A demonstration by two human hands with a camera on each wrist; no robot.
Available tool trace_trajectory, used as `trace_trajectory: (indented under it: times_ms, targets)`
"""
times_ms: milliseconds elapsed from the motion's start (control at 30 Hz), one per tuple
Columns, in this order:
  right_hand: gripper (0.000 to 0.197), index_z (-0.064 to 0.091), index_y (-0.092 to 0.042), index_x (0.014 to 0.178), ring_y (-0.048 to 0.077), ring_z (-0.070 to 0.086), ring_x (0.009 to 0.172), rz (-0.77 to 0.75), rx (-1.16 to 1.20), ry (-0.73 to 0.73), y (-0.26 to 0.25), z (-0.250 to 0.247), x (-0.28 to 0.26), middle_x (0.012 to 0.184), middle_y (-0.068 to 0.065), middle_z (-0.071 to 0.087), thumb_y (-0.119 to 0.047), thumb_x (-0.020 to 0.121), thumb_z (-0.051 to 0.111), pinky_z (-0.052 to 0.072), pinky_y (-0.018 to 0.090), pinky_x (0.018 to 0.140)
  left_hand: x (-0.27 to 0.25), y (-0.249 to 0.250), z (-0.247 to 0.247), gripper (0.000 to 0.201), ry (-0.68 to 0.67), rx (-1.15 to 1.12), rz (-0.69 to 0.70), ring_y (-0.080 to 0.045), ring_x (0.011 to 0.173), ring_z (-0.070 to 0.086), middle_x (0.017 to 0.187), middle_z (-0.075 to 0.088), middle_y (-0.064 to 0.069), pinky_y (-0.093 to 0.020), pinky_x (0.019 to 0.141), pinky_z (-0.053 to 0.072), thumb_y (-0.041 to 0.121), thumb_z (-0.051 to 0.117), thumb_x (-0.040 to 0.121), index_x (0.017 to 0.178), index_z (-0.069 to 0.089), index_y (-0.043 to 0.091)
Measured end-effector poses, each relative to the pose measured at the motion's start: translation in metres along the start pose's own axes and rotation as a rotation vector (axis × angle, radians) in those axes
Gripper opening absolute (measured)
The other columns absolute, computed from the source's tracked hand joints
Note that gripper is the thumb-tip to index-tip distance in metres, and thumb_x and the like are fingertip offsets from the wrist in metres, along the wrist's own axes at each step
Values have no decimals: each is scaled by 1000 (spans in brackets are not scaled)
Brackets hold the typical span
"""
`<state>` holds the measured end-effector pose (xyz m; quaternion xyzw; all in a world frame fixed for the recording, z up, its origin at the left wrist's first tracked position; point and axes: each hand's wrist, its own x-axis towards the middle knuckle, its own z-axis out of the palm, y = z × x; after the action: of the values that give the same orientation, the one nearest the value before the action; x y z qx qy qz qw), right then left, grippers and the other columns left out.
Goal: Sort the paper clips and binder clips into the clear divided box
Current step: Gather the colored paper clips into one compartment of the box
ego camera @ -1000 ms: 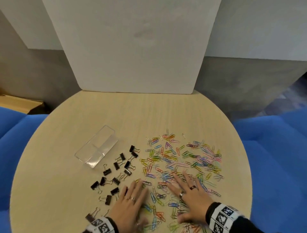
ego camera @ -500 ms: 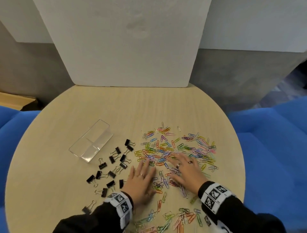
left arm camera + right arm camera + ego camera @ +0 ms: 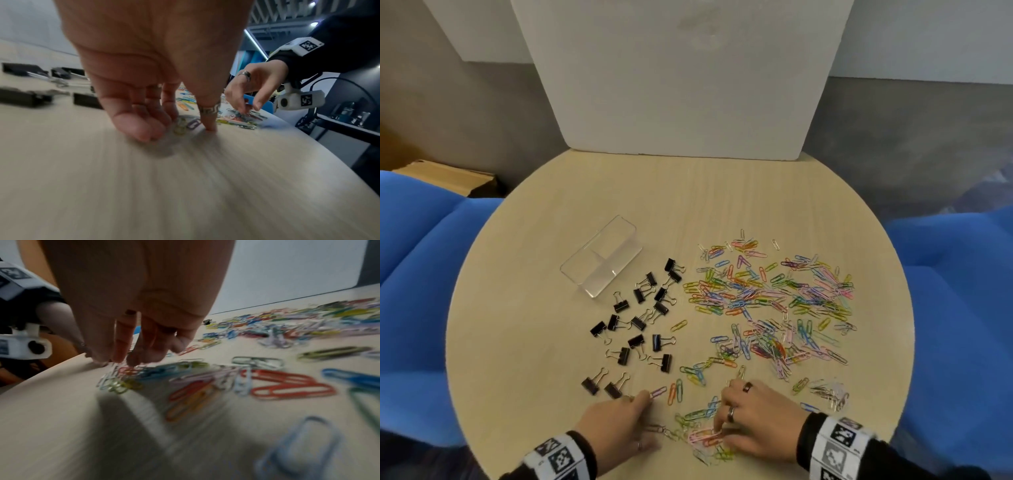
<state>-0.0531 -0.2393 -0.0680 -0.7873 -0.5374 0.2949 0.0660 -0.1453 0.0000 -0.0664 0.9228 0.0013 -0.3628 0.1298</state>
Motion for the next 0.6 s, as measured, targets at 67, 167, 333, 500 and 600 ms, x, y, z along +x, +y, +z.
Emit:
trace_trajectory:
  times_ms: [67, 167, 333, 500, 600]
  targets:
    - [32, 57, -21, 114, 26, 53, 101, -8, 82, -94, -15, 0, 5, 113, 4, 55, -39, 92, 43, 45, 37, 87, 2, 5, 12, 58, 17, -56, -24, -17, 99, 55, 117, 52, 1, -30, 84, 48, 60, 47, 84, 127, 32, 26]
    - [31, 54, -17, 118, 31, 53, 104, 15, 67, -145, -22, 2, 14, 115, 9, 52, -31, 91, 48, 46, 41, 85, 10, 21, 17, 44, 83, -137, 32, -19, 106, 53, 122, 50, -1, -31, 88, 46, 50, 45, 88, 123, 38, 23]
    - [33, 54, -24, 111, 25, 56, 93, -20, -69, -23, -16, 7, 18, 104, 2, 55, -35, 79, 56, 53, 39, 76, 1, 28, 11, 26, 273, -241, -7, -11, 87, 47, 105, 47, 9, -25, 77, 43, 44, 50, 88, 103, 39, 26]
    - [51, 33, -48, 129, 26, 45, 128, -152, -378, -8, -29, 26, 10, 144, -8, 35, -60, 80, 37, 51, 43, 86, -12, 15, 20, 40, 354, -201, -135, -16, 93, 51, 118, 43, 4, -24, 75, 41, 52, 47, 87, 111, 34, 24]
    - [58, 33, -41, 135, 37, 27, 134, -173, -532, -68, -17, 40, 6, 148, -7, 31, -65, 82, 40, 38, 56, 94, -3, 15, 25, 43, 368, -207, -140, -16, 113, 45, 121, 37, 1, -24, 90, 42, 51, 47, 87, 115, 36, 21]
